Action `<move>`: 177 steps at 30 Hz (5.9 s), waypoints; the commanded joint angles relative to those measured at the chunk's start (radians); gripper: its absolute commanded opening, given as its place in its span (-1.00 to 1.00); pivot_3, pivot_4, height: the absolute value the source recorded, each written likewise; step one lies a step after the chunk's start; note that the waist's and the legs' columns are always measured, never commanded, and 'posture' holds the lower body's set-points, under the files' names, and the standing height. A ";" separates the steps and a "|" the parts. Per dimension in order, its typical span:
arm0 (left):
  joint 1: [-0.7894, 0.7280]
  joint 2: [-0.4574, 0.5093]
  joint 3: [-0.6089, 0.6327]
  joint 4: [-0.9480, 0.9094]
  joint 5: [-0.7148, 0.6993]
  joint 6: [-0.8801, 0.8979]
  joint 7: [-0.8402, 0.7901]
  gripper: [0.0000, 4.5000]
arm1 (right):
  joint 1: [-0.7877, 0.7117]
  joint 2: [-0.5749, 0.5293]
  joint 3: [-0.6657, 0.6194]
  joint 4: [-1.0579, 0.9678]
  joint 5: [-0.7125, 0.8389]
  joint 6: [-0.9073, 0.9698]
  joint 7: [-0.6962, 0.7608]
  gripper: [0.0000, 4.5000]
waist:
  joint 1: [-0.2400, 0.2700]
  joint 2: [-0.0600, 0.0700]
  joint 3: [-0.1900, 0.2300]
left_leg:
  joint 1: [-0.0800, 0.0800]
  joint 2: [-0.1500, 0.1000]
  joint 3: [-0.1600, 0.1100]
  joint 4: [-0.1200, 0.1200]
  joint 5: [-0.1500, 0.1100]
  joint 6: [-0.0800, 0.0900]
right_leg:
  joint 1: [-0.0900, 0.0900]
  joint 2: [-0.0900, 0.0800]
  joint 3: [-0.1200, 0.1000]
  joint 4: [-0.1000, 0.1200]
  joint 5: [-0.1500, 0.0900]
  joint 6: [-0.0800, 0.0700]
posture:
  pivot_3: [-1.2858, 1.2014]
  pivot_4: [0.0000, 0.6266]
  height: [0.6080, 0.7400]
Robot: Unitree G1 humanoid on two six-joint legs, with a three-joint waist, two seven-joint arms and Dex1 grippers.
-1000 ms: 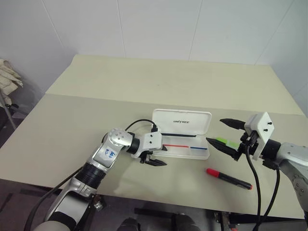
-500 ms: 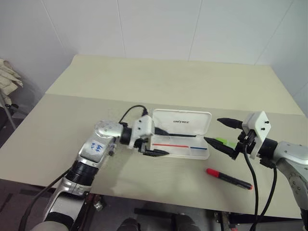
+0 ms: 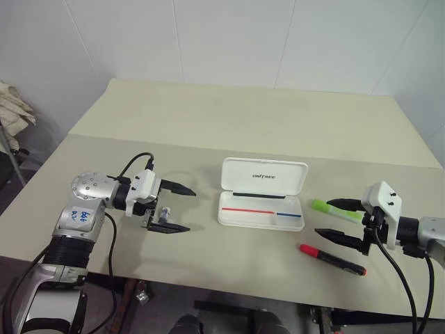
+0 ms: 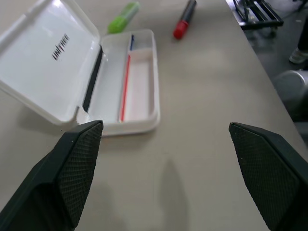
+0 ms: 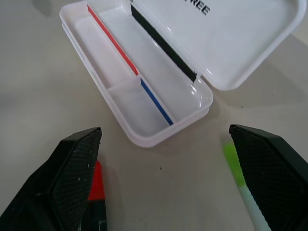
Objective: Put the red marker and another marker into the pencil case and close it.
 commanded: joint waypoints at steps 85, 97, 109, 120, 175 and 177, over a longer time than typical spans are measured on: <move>0.071 0.004 0.048 -0.083 -0.045 0.026 0.134 1.00 | -0.668 0.314 0.538 0.456 -0.363 -0.424 0.150 -0.74 | -0.031 0.001 0.000 | -0.001 0.006 -0.001 -0.001 0.001 -0.002 | -0.003 0.001 -0.001 0.000 0.002 -0.002 | 0.03 -0.52 1.00; 0.086 0.001 0.047 -0.114 -0.051 0.042 0.150 1.00 | -0.717 0.382 0.511 0.558 -0.376 -0.469 0.123 0.33 | -0.054 0.001 0.000 | -0.001 0.006 -0.002 -0.001 0.001 -0.002 | -0.003 0.001 -0.001 0.001 0.002 -0.002 | 0.03 -0.52 1.00; 0.072 -0.006 0.037 -0.094 -0.051 0.035 0.136 1.00 | -0.609 0.325 0.426 0.217 -0.213 -0.228 0.134 0.99 | -0.051 0.002 0.001 | -0.001 0.006 -0.006 -0.002 0.001 -0.002 | -0.004 0.000 -0.001 0.001 0.002 -0.002 | 0.03 -0.52 1.00; 0.029 -0.045 0.013 -0.054 -0.045 0.017 0.112 1.00 | -0.357 0.059 0.213 0.066 -0.107 -0.078 0.154 0.99 | -0.035 0.002 0.001 | -0.001 0.003 -0.003 -0.001 0.001 -0.001 | -0.003 0.000 -0.001 0.000 0.002 -0.002 | 0.03 -0.52 1.00; 0.096 -0.031 0.045 -0.214 -0.071 0.104 0.206 1.00 | -0.810 0.104 0.411 1.182 -0.506 -0.589 0.417 -0.32 | -0.054 0.005 0.003 | 0.001 0.004 0.001 0.000 0.004 -0.006 | -0.001 0.001 -0.001 0.002 0.003 -0.003 | 0.03 -0.52 1.00; 0.093 -0.032 0.043 -0.213 -0.071 0.104 0.204 1.00 | -0.811 0.105 0.409 1.173 -0.504 -0.581 0.406 -0.52 | -0.054 0.005 0.003 | 0.001 0.004 0.001 0.000 0.004 -0.005 | -0.001 0.001 -0.001 0.003 0.003 -0.003 | 0.03 -0.52 1.00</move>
